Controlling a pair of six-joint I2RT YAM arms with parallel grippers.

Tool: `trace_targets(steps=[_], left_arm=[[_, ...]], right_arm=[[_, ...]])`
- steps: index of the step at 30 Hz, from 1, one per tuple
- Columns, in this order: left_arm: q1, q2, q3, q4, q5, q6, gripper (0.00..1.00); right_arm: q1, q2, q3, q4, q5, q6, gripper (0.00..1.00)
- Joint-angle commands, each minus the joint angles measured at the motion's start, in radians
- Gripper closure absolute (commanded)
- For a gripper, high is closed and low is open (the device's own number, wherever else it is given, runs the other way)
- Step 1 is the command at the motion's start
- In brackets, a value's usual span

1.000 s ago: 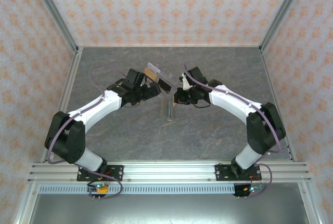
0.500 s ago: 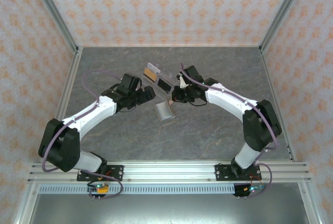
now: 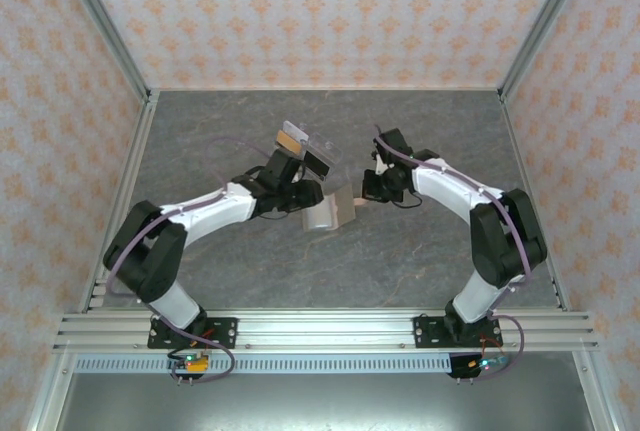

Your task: Take the credit cards out of the card holder

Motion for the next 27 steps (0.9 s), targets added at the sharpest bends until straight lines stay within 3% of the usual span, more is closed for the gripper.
trace_targets(steps=[1,11,20,27], left_arm=[[-0.049,0.063,0.083,0.048,0.007,0.03,0.6],[-0.14,0.26,0.26,-0.035,-0.046,0.078,0.81],[-0.164,0.354,0.285,-0.085,-0.084,0.096,0.99],[-0.193,0.339,0.222,-0.054,-0.032,0.044,1.0]], right_arm=[[-0.022,0.012,-0.011,-0.026,0.012,-0.045,0.92],[-0.041,0.058,-0.01,-0.001,0.001,-0.066,0.92],[-0.044,0.069,-0.034,0.034,-0.019,-0.048,0.92],[-0.044,0.058,-0.048,0.034,-0.017,-0.048,0.92]])
